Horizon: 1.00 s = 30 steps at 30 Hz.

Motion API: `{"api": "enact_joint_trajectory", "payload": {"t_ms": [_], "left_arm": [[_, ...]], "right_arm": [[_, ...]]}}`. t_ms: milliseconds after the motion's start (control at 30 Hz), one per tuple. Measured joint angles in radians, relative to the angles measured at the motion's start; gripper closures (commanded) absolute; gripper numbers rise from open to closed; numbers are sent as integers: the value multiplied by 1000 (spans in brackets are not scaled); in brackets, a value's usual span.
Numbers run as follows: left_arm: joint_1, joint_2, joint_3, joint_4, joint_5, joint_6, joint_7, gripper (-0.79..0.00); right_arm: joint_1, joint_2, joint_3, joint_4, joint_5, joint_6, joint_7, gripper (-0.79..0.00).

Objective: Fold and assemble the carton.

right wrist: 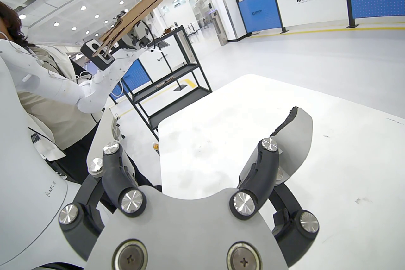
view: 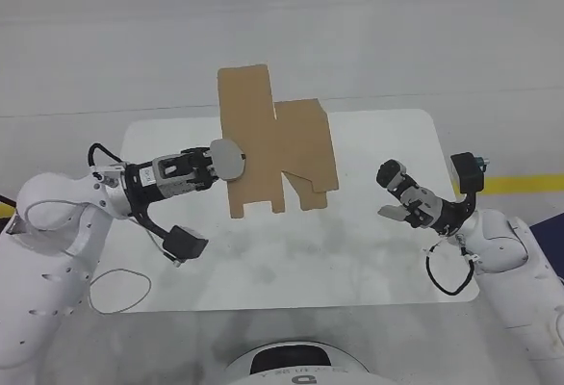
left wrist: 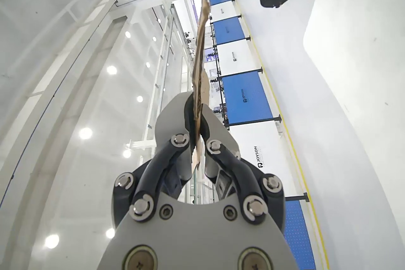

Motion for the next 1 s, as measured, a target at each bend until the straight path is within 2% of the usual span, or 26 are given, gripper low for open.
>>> {"api": "enact_joint_trajectory", "payload": {"t_ms": [167,400,433,533,733,833,1000], "left_arm": [[-10,6,19,-8,152,37,32,0],[-20,11,51,-9,282,101,66,0],[-20,11,53,-9,285,108,64,0],[-23,12,56,-10,308,127,56,0],[-23,16,56,-16,383,149,41,0],[-22,19,71,-32,466,167,41,0],[-30,17,99,-37,488,179,30,0]], "right_arm": [[20,-5,-55,3,47,25,12,-785],[111,-9,-150,39,187,108,115,-785],[120,-9,-158,42,199,117,130,-736],[146,-11,-185,49,223,145,172,-668],[175,-14,-217,60,275,143,220,-668],[183,-16,-235,54,301,147,239,-594],[209,-23,-274,58,325,164,267,-557]]}}
